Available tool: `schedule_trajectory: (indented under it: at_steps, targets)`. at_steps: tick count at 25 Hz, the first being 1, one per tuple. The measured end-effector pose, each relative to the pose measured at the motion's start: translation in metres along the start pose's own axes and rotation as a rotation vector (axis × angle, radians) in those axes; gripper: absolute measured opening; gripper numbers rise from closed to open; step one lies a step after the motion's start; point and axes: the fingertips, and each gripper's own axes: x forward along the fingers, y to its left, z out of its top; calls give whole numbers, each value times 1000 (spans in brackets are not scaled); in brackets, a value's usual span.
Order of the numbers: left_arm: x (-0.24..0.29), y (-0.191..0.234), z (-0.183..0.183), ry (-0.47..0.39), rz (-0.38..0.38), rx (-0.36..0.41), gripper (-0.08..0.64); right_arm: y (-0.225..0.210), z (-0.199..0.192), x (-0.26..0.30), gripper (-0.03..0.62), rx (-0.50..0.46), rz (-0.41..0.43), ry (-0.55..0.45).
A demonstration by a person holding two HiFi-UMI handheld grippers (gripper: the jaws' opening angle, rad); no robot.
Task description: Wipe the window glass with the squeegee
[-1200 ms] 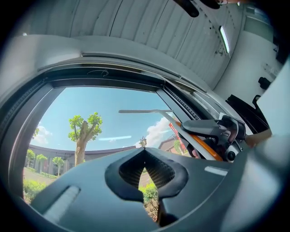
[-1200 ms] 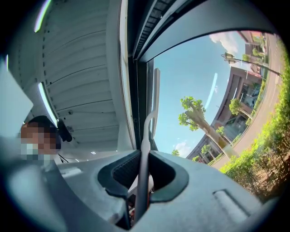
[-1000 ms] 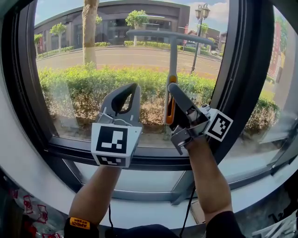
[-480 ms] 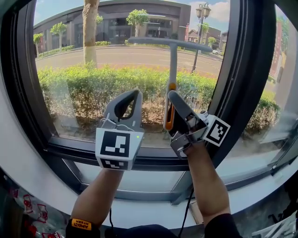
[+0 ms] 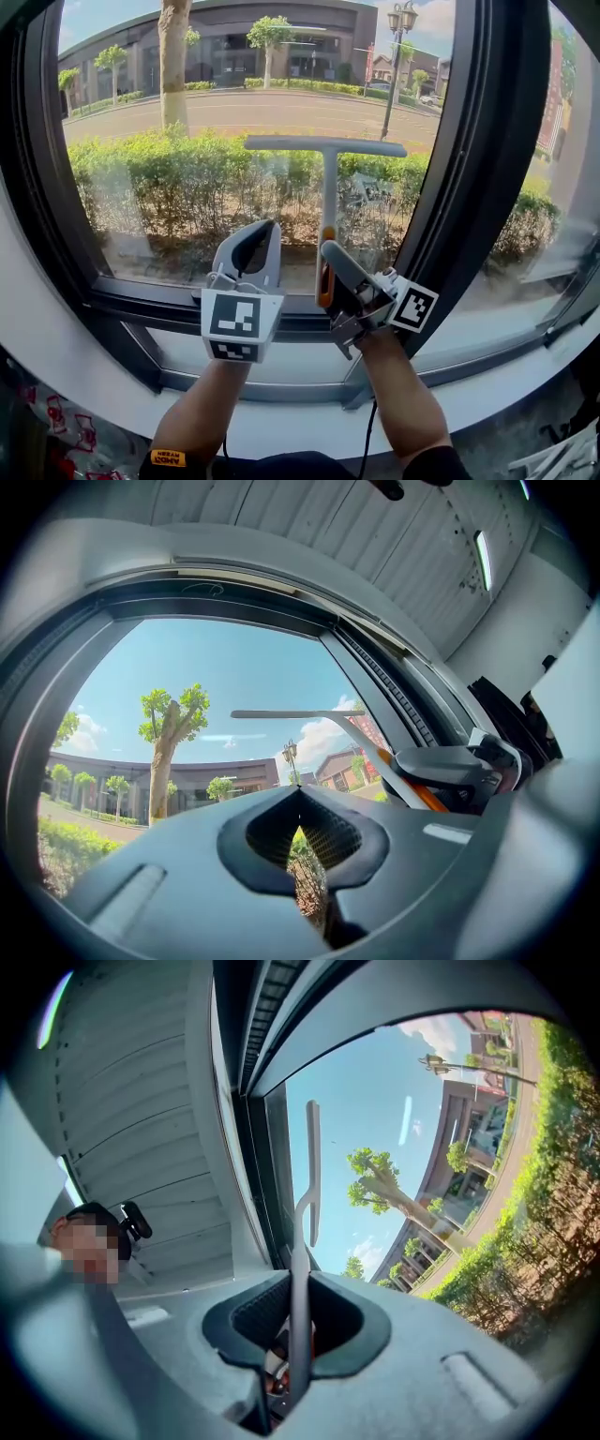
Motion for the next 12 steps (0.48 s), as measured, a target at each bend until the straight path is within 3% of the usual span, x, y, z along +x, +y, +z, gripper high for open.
schedule_trajectory:
  at_steps: [12]
  targets:
    - [-17,-15,-54,97,-1,-48,11,-23,-42,-49,54,74,-73,20]
